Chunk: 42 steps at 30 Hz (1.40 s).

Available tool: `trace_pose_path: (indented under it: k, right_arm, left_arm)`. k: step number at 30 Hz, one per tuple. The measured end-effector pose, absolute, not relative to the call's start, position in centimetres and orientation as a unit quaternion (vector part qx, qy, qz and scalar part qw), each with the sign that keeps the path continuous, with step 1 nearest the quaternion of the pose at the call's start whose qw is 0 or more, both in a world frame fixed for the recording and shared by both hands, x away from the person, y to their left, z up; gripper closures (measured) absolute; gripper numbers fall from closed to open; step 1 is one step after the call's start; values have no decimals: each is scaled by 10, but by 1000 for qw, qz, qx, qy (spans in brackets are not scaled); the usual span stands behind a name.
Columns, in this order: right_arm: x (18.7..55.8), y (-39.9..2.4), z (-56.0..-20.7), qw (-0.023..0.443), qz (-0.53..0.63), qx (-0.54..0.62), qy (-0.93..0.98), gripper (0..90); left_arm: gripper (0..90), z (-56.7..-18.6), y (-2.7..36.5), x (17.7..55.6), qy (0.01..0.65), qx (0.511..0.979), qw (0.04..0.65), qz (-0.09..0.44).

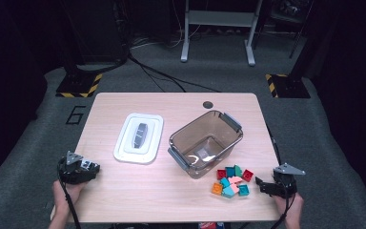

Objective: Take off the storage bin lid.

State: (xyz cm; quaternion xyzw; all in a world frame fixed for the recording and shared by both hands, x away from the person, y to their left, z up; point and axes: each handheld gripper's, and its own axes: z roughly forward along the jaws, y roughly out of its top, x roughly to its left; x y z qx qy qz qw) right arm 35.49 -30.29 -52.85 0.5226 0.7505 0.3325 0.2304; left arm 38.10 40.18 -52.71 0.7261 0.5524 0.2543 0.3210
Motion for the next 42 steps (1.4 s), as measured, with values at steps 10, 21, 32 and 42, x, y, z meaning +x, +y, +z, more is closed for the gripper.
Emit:
trace_pose_path:
  k: [10, 21, 32, 42]
  right_arm:
    - [354, -302, -528, 229, 332, 526, 748, 142]
    - [355, -303, -529, 231, 333, 522, 750, 142]
    - [355, -303, -529, 231, 333, 522, 750, 142]
    - [355, -303, -529, 231, 333, 524, 749, 142]
  left_arm:
    - [260, -520, 398, 380, 549, 725, 330, 253]
    - [260, -505, 384, 383, 531, 737, 339, 244]
    - [260, -493, 365, 386, 510, 749, 350, 238]
    - [260, -483, 353, 391, 502, 750, 365, 227]
